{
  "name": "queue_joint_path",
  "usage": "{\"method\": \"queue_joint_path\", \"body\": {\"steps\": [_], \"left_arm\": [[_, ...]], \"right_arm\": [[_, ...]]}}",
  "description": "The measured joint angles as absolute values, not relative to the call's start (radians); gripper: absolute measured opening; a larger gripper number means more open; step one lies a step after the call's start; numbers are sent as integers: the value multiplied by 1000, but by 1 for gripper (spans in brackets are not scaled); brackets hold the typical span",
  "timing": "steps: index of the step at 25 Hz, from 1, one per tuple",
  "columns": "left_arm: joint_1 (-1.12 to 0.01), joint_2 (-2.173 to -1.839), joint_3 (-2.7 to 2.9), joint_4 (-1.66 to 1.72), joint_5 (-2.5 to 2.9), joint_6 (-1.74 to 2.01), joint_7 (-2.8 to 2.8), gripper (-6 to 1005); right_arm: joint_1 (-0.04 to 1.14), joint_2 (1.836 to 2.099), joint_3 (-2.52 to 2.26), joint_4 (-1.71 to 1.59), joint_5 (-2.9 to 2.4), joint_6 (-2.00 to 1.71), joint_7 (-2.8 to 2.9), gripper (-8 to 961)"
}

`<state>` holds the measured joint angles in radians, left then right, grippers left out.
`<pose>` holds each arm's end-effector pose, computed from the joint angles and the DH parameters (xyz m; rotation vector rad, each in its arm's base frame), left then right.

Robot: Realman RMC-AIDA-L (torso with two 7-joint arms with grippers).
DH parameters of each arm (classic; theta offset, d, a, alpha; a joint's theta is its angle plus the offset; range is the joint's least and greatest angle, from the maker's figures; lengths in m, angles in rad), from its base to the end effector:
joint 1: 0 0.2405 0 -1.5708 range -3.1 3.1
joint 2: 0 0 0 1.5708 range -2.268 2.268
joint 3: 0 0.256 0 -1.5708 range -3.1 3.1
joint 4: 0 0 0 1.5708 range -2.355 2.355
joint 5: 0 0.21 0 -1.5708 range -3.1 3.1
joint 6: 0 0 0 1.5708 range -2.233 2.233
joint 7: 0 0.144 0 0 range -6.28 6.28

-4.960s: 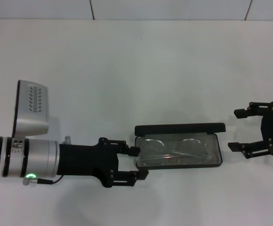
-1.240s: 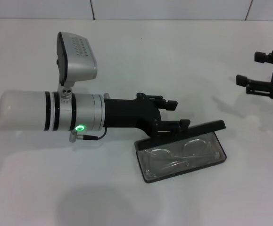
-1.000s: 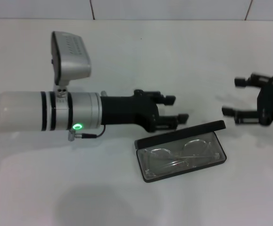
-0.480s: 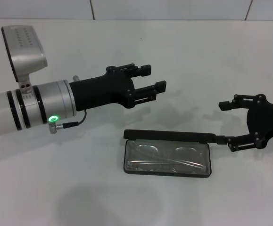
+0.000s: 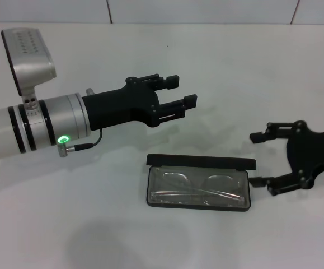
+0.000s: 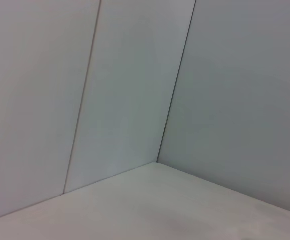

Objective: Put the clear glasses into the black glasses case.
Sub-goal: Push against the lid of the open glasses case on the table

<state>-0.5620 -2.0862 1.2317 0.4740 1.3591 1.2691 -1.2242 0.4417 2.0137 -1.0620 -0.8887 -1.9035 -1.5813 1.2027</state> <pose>-0.2163 0.3463 -0.0595 -2.6424 -0.5731 -0.9071 0.2475 0.3181 0.0096 -2.9375 0.0003 0.4158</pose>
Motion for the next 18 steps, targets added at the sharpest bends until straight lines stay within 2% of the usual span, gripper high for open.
{"method": "queue_joint_path", "body": {"steps": [16,18], "left_arm": [[-571,-2086,1232,474,1359,1259,-1221,660],[-571,-2086,1232,474,1359,1253,-1217,660]], "right_arm": [[491,2022,-1261,-878,-1895,-1387,1215,850],[493,2022,-1267,-878,-1895,-1386,1208,777]]}}
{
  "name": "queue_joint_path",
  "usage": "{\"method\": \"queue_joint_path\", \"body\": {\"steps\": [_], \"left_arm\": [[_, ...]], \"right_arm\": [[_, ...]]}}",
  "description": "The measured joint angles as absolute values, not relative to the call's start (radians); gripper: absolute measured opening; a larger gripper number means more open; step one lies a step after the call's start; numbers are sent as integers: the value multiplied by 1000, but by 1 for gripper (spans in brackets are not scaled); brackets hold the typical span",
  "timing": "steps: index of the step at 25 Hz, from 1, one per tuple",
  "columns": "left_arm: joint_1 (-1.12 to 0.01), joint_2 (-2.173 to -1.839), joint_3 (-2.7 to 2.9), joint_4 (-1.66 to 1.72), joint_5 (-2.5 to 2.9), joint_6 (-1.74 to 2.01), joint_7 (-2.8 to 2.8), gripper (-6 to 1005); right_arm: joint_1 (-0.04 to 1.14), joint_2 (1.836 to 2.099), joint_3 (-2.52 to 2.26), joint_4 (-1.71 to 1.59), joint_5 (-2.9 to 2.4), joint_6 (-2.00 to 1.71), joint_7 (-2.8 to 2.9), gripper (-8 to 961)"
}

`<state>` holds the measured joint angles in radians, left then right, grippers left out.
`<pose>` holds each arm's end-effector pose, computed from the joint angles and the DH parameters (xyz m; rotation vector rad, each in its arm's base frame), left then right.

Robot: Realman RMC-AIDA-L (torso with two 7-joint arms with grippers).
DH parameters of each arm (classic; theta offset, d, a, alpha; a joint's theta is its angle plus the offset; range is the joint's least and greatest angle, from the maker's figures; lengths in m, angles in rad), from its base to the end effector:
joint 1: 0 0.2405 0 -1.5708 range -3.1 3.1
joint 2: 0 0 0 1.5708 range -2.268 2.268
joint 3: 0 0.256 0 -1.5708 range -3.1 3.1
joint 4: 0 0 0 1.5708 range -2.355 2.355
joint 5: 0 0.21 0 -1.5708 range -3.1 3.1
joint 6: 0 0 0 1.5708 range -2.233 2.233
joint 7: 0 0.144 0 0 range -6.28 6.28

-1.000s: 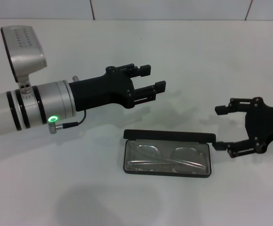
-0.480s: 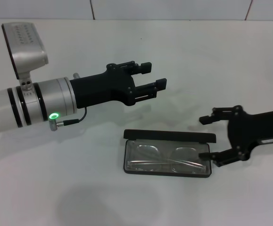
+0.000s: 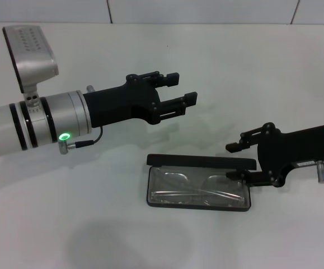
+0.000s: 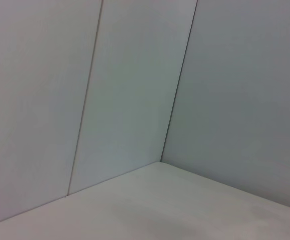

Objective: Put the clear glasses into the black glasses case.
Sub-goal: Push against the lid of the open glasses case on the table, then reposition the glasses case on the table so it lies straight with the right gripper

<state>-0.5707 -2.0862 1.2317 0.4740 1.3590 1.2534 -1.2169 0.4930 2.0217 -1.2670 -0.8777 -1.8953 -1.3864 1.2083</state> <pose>-0.2148 0.3499 -0.0597 -2.6373 -0.5579 -0.8931 0.2306 0.3352 -0.0260 -2.9591 -0.1257 0.2436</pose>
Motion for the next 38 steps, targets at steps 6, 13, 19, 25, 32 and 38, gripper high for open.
{"method": "queue_joint_path", "body": {"steps": [6,13,19,25,32,38], "left_arm": [[-572,-2086,1232,474,1359,1253,-1207,661],[-575,-2086,1232,474,1359,1240,-1207,661],[-575,-2086,1232,474,1359,1236,-1207,661],[-567,-2088,1187,473,1359,1238,-1182,661],[-547,-2090,1153,465,1310,1248,-1138,661],[-535,-2089,1153,464,1295,1250,-1121,661]], "right_arm": [[494,2025,-1280,-877,-1884,-1362,1190,535],[489,2026,-1353,-859,-1783,-1235,1139,179],[491,2028,-1401,-841,-1682,-1172,1064,94],[487,2028,-1439,-845,-1626,-1070,1026,95],[494,2028,-1488,-832,-1522,-953,923,96],[509,2027,-1564,-821,-1492,-848,916,97]]}}
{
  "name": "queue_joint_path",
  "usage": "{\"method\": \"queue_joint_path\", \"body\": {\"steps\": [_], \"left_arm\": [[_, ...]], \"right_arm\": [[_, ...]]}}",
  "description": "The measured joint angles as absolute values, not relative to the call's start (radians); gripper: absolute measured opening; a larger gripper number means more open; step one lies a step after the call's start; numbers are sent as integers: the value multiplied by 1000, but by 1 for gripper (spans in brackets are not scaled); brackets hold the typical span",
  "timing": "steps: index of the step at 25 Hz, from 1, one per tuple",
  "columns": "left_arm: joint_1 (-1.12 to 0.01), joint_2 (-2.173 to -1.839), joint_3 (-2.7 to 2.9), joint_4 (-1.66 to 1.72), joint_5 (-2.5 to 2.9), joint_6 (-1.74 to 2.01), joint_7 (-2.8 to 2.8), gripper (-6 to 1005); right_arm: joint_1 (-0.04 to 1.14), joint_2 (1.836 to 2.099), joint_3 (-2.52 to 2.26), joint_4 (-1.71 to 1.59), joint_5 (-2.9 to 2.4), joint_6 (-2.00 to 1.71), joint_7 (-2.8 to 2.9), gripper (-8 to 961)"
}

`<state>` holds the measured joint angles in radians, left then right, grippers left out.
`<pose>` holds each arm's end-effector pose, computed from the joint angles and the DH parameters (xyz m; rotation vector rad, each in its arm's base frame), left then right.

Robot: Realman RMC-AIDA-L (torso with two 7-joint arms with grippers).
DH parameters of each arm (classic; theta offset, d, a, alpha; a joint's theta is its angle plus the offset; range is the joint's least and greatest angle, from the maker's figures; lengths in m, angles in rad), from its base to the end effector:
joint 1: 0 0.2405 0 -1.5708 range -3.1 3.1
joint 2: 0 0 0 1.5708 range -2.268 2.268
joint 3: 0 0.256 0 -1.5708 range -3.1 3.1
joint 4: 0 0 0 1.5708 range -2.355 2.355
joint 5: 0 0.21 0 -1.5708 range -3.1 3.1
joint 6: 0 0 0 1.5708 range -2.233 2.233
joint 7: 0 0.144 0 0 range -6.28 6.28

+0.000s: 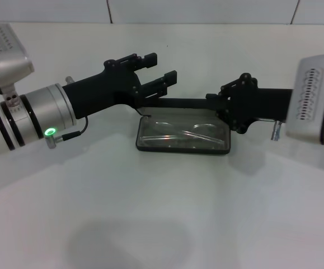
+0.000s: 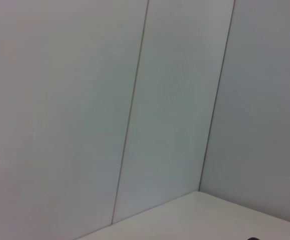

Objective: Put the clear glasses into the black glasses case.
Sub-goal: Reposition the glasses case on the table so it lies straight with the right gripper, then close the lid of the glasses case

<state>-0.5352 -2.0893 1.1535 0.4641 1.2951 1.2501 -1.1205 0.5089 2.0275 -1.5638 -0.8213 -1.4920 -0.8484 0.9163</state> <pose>-0.2277 0.3538 -0.0438 -2.4857 -0.5319 -0.9476 0.2058 0.3782 -0.0566 -2.5798 -0.3227 0.2308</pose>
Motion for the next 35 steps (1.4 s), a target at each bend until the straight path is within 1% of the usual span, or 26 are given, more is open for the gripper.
{"method": "queue_joint_path", "body": {"steps": [4,14,18,25,31,35], "left_arm": [[-529,-2089,1155,462,1295,1251,-1118,661],[-523,-2088,1158,463,1297,1252,-1118,661],[-523,-2086,1159,463,1298,1252,-1119,661],[-524,-2087,1160,464,1298,1252,-1118,661],[-525,-2089,1156,464,1296,1251,-1127,661],[-541,-2087,1160,464,1305,1241,-1166,661]], "right_arm": [[528,2020,-1602,-815,-1499,-802,971,98],[521,2011,-1599,-826,-1510,-821,1055,200],[521,2006,-1557,-855,-1610,-906,1159,359],[521,2011,-1388,-886,-1730,-1111,1237,651],[512,1999,-1296,-886,-1734,-1203,1242,784],[472,1989,-1143,-894,-1733,-1283,1242,782]]}}
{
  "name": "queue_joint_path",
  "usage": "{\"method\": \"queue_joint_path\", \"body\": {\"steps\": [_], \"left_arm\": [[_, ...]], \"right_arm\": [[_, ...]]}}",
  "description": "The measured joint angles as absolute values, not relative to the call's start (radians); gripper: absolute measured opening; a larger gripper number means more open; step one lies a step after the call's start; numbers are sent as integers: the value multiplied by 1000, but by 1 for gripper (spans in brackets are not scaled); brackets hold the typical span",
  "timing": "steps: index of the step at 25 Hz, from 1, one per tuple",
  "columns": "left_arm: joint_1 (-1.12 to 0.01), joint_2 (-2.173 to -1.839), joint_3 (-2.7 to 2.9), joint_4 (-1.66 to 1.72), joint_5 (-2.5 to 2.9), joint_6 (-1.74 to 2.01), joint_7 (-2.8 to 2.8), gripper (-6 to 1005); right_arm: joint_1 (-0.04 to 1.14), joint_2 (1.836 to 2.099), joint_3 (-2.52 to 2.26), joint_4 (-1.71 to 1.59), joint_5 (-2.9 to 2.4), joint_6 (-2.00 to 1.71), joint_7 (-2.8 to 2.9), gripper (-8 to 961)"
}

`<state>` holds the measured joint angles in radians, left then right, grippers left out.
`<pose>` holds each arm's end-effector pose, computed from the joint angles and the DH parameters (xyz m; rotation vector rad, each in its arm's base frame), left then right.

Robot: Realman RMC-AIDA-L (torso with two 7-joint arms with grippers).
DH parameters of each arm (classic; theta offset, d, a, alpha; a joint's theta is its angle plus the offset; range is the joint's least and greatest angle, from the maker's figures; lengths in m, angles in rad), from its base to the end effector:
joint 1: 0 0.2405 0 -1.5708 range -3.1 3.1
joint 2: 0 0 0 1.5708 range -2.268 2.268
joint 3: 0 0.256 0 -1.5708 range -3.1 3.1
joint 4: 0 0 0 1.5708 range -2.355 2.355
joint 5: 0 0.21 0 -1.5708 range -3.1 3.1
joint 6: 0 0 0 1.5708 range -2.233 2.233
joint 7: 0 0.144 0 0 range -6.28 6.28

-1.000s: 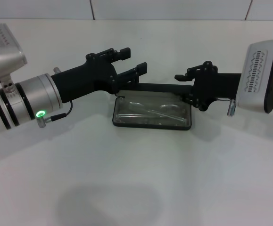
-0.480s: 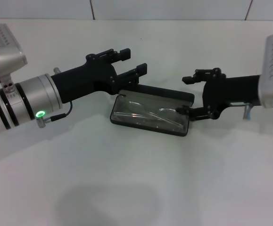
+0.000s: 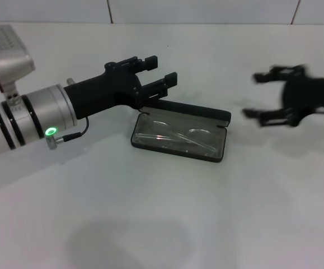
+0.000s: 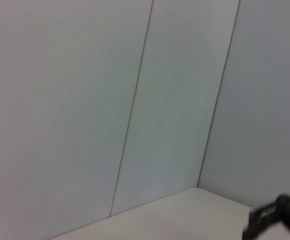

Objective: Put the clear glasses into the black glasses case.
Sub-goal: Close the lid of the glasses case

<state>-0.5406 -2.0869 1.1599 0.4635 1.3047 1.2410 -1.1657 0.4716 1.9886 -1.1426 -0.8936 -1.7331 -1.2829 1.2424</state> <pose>-0.2277 0.3549 -0.0450 -2.4959 -0.5830 -0.9433 0.2323 0.3674 0.0214 -2.6702 0.0477 0.4115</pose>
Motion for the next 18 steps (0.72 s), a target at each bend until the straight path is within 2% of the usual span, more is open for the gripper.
{"method": "queue_joint_path", "body": {"steps": [6,11,12,18], "left_arm": [[-615,-2088,1162,460,1362,1155,-1256,661],[-706,-2091,1164,429,1473,1075,-1351,661],[-747,-2092,1169,416,1547,1047,-1405,661],[-766,-2093,1234,417,1589,997,-1457,661]], "right_arm": [[433,1988,-816,-837,-1726,-1427,1235,780],[432,1984,-787,-769,-1736,-1413,1232,778],[431,1985,-789,-763,-1739,-1409,1228,777],[428,2006,-793,-752,-1763,-1384,1209,776]]}}
